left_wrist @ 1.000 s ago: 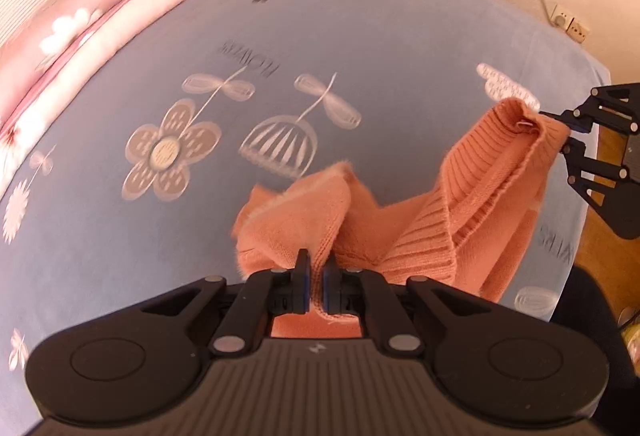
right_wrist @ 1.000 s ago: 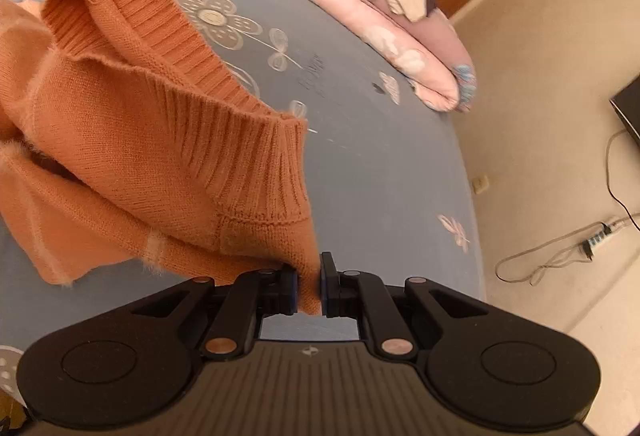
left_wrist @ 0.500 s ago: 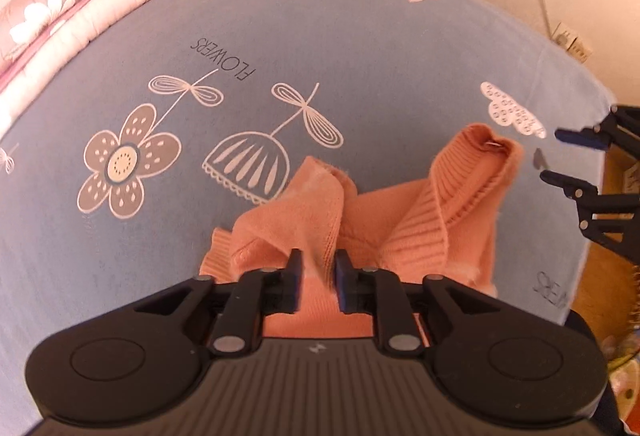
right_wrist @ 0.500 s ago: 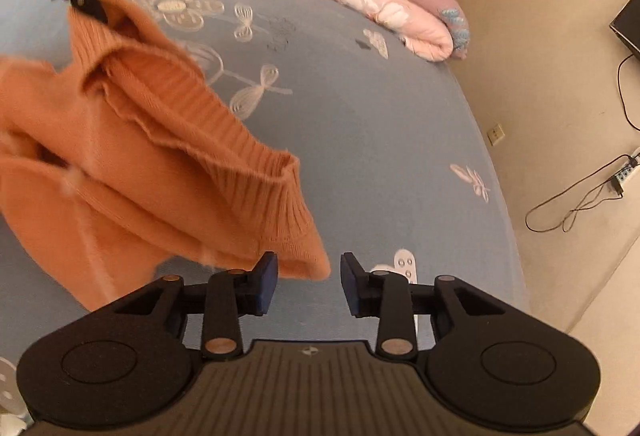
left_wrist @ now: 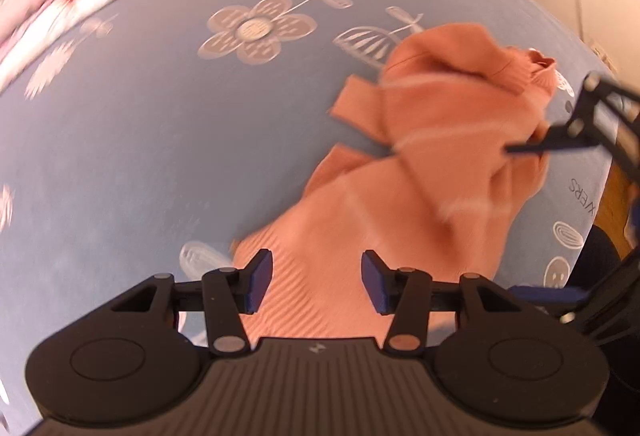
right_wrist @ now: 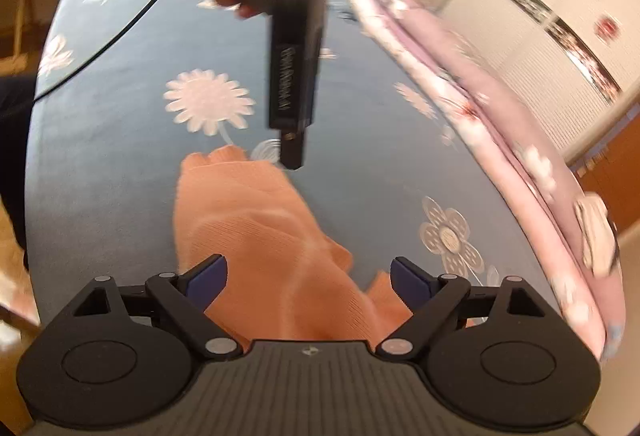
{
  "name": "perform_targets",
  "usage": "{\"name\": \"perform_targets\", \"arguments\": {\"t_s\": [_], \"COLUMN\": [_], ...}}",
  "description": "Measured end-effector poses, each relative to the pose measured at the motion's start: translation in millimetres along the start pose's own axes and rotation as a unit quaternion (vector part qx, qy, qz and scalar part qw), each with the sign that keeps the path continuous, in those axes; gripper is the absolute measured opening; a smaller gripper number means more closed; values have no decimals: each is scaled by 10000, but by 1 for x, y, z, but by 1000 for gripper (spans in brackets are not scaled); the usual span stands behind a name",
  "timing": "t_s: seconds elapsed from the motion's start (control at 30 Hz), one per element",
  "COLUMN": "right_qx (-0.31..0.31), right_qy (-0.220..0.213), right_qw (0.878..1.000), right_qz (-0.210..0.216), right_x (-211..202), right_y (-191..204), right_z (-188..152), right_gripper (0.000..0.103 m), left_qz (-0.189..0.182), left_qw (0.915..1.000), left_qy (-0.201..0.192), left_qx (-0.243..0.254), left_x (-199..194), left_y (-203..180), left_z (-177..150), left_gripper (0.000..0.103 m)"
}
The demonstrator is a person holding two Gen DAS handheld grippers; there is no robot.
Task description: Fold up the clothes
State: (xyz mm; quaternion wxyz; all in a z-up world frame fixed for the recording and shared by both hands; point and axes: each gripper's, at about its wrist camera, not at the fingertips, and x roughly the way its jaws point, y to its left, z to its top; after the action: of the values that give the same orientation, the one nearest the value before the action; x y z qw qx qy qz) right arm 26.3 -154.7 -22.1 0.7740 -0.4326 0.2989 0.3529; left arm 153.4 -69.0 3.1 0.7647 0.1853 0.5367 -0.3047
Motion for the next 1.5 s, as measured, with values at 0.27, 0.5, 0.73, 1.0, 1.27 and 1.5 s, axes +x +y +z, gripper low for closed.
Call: {"name": "perform_targets", "arguments": {"t_s": [0.27,0.5,0.73,1.0,1.27,1.5], "right_qx": [-664,-286,135,639,1488,2292], "right_qy": [1229,2004,2147,1415,1200,2158], "right_qw": [9890,9738,9721,9761,9773,9452], "right_qz": [494,1039,938,1521,917,864], "right_x": [53,-4,-41,-88,-79,30], "right_y": [51,59,56,-13,-115,-142], "right_z": [21,-38,-82,-27,-15,-44], "right_gripper": [31,27,32,69,84,40], "left_qz": [75,-197,-660,-786,-662,-717], "left_qw": [9991,9998,9970,9960,9970,9966], "left_qy": [68,-18,-11,124,290,211], "left_qx": [-405,-56,410,407,267,345], "left_x": [-8,11,43,60,68,63], "left_y": [34,6,-37,-37,-20,-24], "left_z": [-54,-38,-13,-25,-31,-32], "left_gripper": [49,50,50,50,50,50]}}
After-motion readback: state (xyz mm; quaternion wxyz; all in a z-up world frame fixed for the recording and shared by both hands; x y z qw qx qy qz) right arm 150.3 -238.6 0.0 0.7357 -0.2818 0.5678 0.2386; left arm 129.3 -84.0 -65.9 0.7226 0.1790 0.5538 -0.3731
